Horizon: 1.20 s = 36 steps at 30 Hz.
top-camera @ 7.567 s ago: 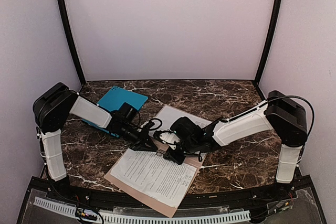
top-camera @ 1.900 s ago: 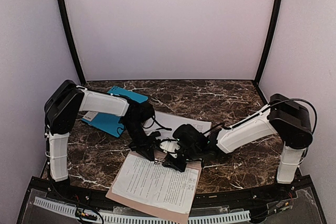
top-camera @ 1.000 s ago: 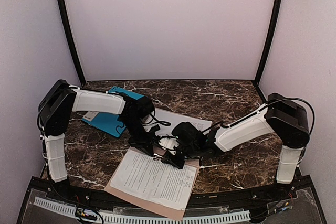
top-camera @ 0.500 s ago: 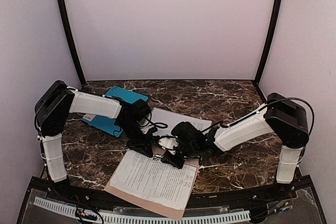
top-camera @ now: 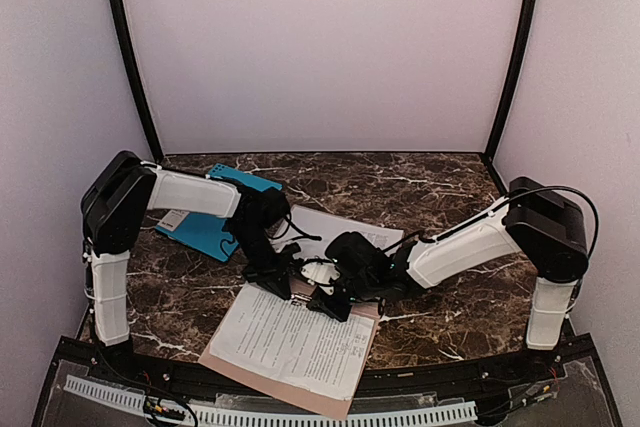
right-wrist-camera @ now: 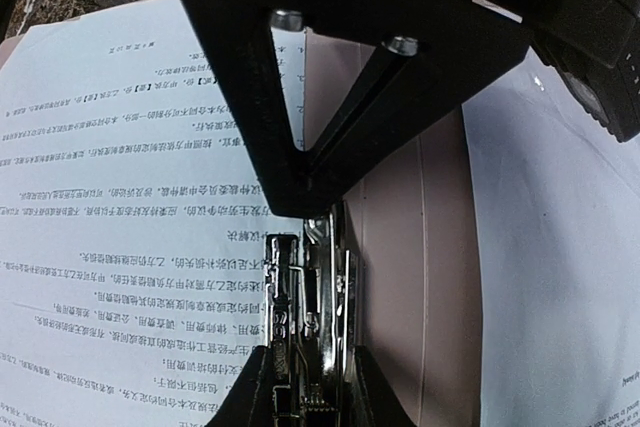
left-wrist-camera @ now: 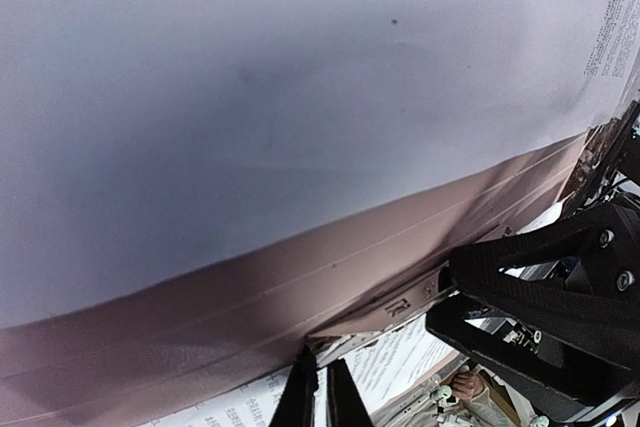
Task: Put the files into the folder
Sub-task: Clamp the file in the folder.
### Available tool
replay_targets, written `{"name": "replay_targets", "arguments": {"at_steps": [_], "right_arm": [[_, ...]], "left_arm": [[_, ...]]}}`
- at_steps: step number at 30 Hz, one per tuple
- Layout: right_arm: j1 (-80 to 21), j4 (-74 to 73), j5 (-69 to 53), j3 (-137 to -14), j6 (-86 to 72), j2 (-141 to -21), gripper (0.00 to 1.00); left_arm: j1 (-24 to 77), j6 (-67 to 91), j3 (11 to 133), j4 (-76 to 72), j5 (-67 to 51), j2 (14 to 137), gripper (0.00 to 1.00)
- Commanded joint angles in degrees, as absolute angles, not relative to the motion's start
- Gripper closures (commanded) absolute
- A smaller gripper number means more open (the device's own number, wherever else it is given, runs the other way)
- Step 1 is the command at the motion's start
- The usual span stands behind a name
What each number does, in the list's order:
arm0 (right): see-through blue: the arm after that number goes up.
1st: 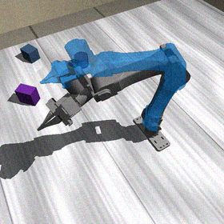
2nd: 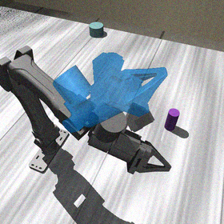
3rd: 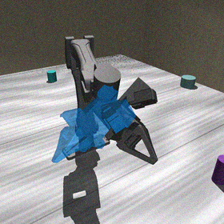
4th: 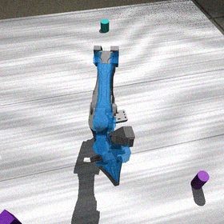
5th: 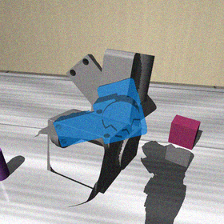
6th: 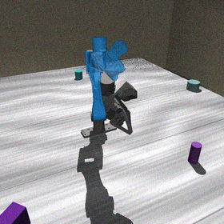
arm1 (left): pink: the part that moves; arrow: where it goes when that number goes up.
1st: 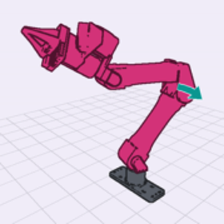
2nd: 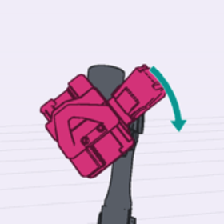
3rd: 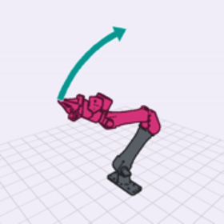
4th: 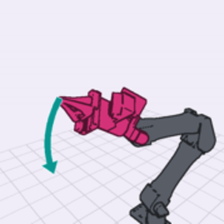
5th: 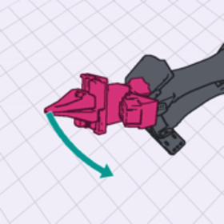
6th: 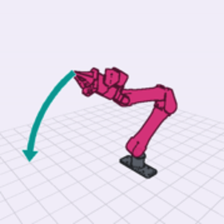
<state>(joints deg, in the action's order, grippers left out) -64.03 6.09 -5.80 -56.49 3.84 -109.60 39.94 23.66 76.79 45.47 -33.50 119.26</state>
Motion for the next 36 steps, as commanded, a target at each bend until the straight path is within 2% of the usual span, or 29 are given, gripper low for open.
{"name": "replay_targets", "arguments": {"at_steps": [1, 18, 26, 36], "right_arm": [[-64.7, -4.9, -2.7, -55.3, 5.8, -113.1, 0.79], [-65.0, -3.6, -1.9, -54.8, 6.3, -112.0, 0.79], [-65.0, -3.6, -1.7, -54.5, 6.2, -112.1, 0.79], [-64.9, -4.8, -1.4, -54.6, 5.7, -112.1, 0.79]], "left_arm": [[38.9, 23.3, 70.4, 54.0, -7.0, 133.2, 0.99], [38.3, 25.3, 84.1, 65.8, -13.9, 142.1, 0.99], [38.5, 25.7, 93.4, 65.6, -13.9, 140.3, 0.99], [39.7, 24.8, 91.8, 59.3, -17.0, 134.6, 0.97]]}}
